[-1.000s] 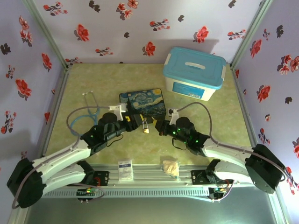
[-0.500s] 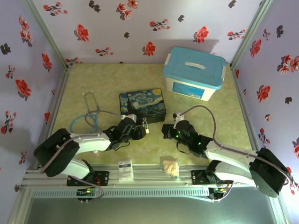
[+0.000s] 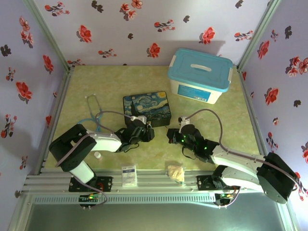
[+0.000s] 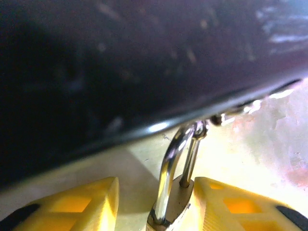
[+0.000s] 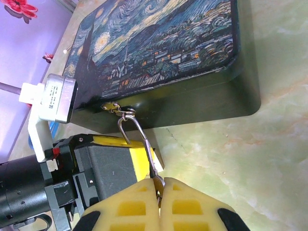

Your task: Unlock a padlock with a key

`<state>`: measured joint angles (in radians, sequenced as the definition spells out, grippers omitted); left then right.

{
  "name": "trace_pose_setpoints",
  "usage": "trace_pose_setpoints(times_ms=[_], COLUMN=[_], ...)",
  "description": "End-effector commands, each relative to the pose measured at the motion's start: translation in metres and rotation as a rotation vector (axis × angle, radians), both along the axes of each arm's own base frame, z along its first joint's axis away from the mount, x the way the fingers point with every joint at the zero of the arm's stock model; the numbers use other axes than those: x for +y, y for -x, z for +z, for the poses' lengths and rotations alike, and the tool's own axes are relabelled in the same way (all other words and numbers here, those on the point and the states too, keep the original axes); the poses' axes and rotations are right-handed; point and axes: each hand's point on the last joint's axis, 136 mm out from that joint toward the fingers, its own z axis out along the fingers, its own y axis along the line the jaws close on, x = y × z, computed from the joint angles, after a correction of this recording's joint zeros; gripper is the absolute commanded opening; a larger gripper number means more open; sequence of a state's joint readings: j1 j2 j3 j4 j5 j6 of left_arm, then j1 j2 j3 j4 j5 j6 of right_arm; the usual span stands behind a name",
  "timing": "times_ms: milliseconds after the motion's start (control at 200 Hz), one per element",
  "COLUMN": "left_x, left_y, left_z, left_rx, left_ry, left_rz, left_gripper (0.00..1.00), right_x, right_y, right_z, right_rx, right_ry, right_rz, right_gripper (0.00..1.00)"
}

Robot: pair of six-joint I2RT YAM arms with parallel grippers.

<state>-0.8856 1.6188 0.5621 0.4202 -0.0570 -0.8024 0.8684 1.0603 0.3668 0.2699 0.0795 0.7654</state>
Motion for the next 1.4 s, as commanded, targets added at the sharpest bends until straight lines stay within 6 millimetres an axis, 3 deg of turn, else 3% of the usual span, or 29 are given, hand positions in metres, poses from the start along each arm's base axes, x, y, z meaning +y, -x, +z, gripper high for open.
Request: trace_pose_setpoints(times_ms=[0,205,540,740,805,880,1035,1275,1395], left_x=[-0.011,-0.010,-0.015,-0.019,-0.020,-0.014,-0.008,-0.019,-0.016], left_y=[-0.003,-0.002,-0.003,-0.004,-0.004,-0.005,-0.005,-0.004,-0.003], left_z=[0.004,0.007,0.016,0.015,0.014,0.006,-0.006,-0.011,-0.010], left_rx=[-0.024,-0.018,0.002,0.023,0.029,0.040,0.044,0.050,0.041], left_ry=[0.013,0.047,0.173,0.226,0.225,0.162,0.119,0.064,0.064], left_rz=[-0.030,-0.006,0.051,0.071,0.071,0.084,0.112,0.098,0.118], left_gripper=[0.42,0.32,0.20,0.12,0.13,0.24,0.36,0.36,0.29], right_x=[-0.008,-0.006,0.008,0.007,0.009,0.010,0.007,0.002,0.001], right_y=[-0.002,-0.002,0.001,0.003,0.004,0.005,0.004,0.005,0.006], right_z=[-0.006,-0.009,-0.032,-0.054,-0.056,-0.059,-0.060,-0.062,-0.064], right_rx=[-0.013,0.003,0.124,0.184,0.190,0.201,0.200,0.195,0.201], right_ry=[0.028,0.024,-0.057,-0.028,-0.032,-0.029,-0.030,-0.012,-0.014], right_rz=[-0.021,-0.026,-0.035,-0.049,-0.040,-0.037,-0.050,-0.061,-0.069], right_gripper=[0.00,0.00,0.00,0.00,0.00,0.00,0.00,0.00,0.00])
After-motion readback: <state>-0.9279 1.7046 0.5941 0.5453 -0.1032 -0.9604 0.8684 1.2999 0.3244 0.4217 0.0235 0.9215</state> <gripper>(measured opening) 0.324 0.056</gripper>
